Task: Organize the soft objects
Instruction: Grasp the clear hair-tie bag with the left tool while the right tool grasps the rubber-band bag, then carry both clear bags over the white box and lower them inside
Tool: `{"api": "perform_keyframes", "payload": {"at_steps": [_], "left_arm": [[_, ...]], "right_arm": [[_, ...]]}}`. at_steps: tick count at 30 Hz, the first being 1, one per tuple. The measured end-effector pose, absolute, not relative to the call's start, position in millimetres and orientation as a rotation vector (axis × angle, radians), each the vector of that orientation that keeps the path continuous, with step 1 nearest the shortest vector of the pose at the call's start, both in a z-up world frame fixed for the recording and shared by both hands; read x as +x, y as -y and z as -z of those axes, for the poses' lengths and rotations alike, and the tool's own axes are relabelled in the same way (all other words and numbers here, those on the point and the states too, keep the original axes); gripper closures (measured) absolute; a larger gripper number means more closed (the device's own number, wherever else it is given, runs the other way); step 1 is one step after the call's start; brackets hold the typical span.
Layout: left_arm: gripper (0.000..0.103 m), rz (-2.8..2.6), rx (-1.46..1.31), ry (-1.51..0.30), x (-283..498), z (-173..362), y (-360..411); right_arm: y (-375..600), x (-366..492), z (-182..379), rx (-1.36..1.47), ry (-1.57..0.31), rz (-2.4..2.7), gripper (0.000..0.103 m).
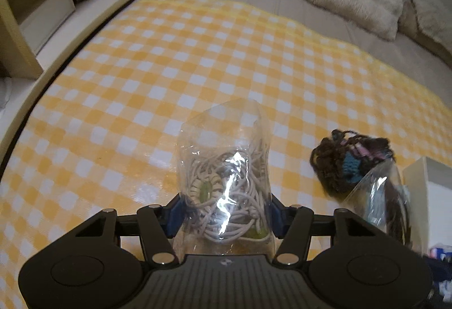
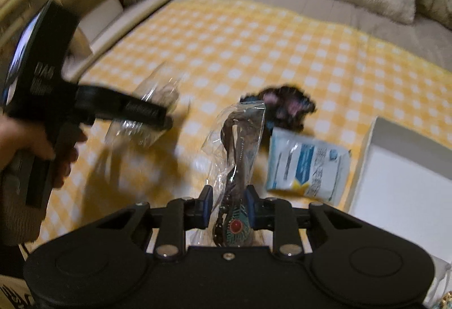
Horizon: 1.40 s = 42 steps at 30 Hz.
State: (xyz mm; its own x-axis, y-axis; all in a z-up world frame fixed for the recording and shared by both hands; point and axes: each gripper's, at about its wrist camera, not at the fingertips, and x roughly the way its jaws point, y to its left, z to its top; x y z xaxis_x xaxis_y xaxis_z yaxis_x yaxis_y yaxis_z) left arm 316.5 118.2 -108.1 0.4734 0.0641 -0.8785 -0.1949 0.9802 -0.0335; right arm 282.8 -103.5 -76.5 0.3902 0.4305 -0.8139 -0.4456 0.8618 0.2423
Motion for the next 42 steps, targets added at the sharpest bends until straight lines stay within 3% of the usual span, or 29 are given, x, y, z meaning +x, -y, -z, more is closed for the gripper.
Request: {"api": "perform_keyframes", "payload": {"at_steps": [19, 42], "left_arm": [[0.044, -0.013, -0.106, -0.773, 236, 17, -84], [0.044, 0.216, -0.151, -0.707, 250, 0, 18]], "right_arm": [[174, 247, 9, 0.11, -0.743, -0.445, 0.077], [328, 228, -9, 0.256, -0.603, -0.159, 0.077]]}}
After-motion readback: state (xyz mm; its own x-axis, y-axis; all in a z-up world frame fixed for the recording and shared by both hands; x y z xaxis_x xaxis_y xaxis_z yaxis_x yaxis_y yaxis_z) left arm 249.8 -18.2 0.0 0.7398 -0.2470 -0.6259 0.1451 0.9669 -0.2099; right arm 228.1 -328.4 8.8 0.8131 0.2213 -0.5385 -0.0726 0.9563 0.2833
